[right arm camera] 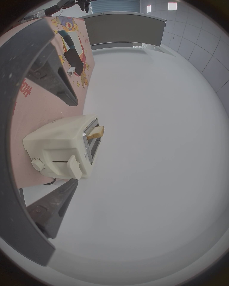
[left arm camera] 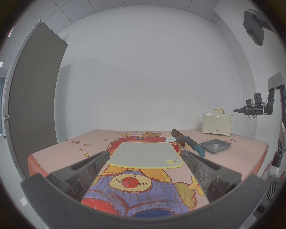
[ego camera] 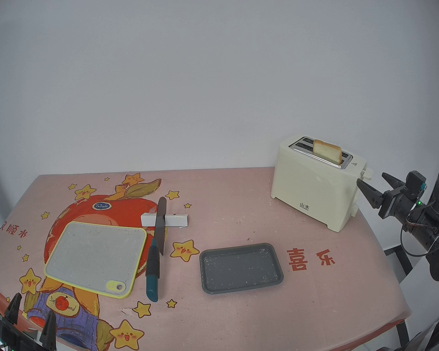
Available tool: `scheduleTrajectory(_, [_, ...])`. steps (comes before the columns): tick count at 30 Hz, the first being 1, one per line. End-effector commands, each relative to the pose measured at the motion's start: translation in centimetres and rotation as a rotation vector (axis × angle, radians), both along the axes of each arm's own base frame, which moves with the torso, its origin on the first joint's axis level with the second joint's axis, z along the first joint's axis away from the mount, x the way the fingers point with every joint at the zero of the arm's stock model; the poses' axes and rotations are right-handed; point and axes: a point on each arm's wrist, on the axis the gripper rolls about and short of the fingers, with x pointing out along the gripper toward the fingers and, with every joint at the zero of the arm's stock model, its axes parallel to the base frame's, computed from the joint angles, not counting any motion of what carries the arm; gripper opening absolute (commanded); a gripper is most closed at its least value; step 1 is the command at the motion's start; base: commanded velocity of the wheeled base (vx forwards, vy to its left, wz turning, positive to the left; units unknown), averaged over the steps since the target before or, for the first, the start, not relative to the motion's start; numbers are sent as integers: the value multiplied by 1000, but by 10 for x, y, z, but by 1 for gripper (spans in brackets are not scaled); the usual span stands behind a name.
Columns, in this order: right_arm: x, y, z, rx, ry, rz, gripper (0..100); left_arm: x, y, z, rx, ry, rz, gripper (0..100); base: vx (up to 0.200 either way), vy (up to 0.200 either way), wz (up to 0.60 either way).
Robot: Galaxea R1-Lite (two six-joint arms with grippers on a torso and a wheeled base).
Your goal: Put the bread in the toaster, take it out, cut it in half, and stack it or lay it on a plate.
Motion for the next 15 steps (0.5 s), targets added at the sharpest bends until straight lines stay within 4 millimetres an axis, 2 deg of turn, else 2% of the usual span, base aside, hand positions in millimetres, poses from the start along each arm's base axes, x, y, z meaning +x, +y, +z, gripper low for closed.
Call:
scheduleTrajectory(1, [-4,0,4,2,-18,7,100,0,0,-5,0,4,1,100,0,0,0])
scheduleTrajectory(6, [4,2,16,5,-68,77,100,0,0,-5,0,4,1,100,0,0,0])
scheduleTrajectory(8, [14,4,20,6,-80,117,100,0,0,-5,0,4,1,100,0,0,0])
scheduleTrajectory(9, [27,4,19,3,-62,165,100,0,0,-5,0,4,1,100,0,0,0])
scheduleTrajectory(12, [49,-2,24,-16,-40,188,100,0,0,-5,0,4,1,100,0,0,0])
scheduleTrajectory(15, [58,-1,30,-40,-4,221,100,0,0,-5,0,4,1,100,0,0,0])
